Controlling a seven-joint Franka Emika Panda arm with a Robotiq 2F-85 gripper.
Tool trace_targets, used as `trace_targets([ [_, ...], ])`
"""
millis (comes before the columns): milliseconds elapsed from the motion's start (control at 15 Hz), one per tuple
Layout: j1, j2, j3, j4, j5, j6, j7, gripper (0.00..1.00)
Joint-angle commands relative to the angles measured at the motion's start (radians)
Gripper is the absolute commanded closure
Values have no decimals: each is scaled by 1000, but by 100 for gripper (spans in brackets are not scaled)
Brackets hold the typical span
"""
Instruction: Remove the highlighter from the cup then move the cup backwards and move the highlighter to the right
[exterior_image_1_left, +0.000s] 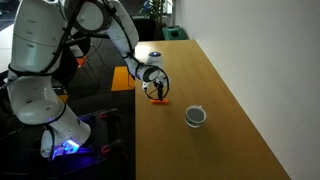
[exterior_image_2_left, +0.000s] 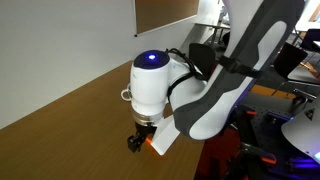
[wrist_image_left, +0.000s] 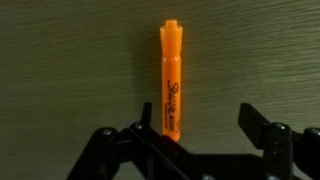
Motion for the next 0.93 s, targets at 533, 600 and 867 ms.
trace_targets([
  [533,-14,51,-3,25,89,14,-93,56],
  [600,-12,52,-4,23,92,15,-93,65],
  [867,-10,39,-4,18,99,15,-89,94],
])
